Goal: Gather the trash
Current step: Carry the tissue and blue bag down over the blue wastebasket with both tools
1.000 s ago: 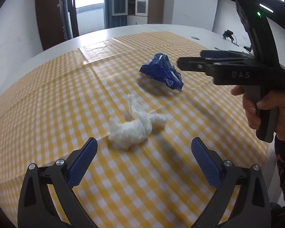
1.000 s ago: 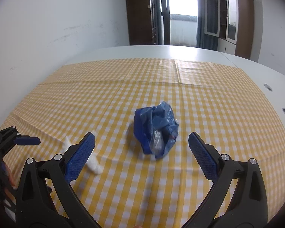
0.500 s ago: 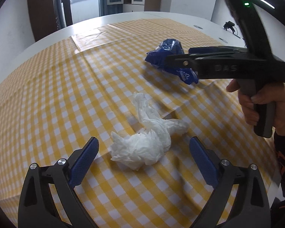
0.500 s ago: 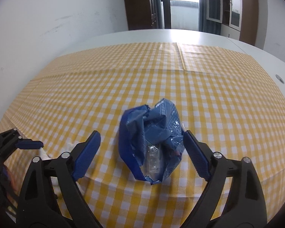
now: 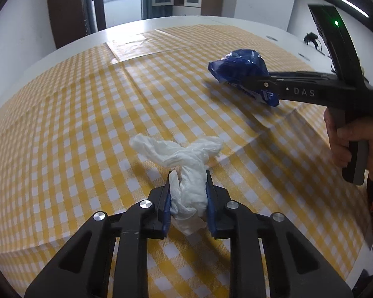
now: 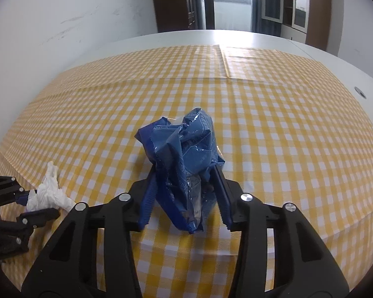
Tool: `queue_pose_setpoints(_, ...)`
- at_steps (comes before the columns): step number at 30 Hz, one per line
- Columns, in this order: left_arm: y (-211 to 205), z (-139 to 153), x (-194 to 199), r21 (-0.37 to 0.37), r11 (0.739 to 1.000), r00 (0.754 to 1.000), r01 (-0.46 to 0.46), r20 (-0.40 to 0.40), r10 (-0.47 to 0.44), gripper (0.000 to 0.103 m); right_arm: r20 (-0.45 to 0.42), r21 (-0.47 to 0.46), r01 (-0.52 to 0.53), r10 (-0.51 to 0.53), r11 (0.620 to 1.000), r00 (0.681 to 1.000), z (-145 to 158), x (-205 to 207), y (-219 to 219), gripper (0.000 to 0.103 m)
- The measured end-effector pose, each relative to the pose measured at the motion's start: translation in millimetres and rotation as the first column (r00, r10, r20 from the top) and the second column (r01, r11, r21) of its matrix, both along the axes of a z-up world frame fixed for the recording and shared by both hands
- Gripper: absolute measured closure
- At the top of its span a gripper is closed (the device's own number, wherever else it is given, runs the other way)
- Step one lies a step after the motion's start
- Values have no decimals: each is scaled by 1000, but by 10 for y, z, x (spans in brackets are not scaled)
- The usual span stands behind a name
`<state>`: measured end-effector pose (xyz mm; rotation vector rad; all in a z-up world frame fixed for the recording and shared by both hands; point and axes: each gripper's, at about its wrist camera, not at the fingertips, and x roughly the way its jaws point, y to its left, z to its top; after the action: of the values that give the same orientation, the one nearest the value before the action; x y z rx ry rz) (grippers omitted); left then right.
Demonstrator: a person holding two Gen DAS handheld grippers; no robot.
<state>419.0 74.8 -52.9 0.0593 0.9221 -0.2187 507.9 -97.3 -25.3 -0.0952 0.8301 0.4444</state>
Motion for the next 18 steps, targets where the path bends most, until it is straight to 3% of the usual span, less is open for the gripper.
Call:
queue_pose_setpoints(7, 183, 134, -82, -17, 998, 997, -55, 51, 56, 85, 8, -8, 41, -41, 999, 999, 20, 38, -11, 74)
queue_pose_setpoints(12, 259, 279, -198, -46, 996, 992, -78, 94, 82, 85, 38, -38, 37, -36, 999, 999, 195, -130, 62, 75)
queue_pose_setpoints(15, 167, 355, -277, 10, 998, 989, -69, 134, 67, 85, 64, -36, 41, -39, 999, 997, 329, -330, 25, 75)
queue_pose_setpoints(18, 57, 486, -392, 20, 1000, 985, -17, 175, 13, 86, 95, -40, 32, -29, 999, 995, 425, -615, -37, 75)
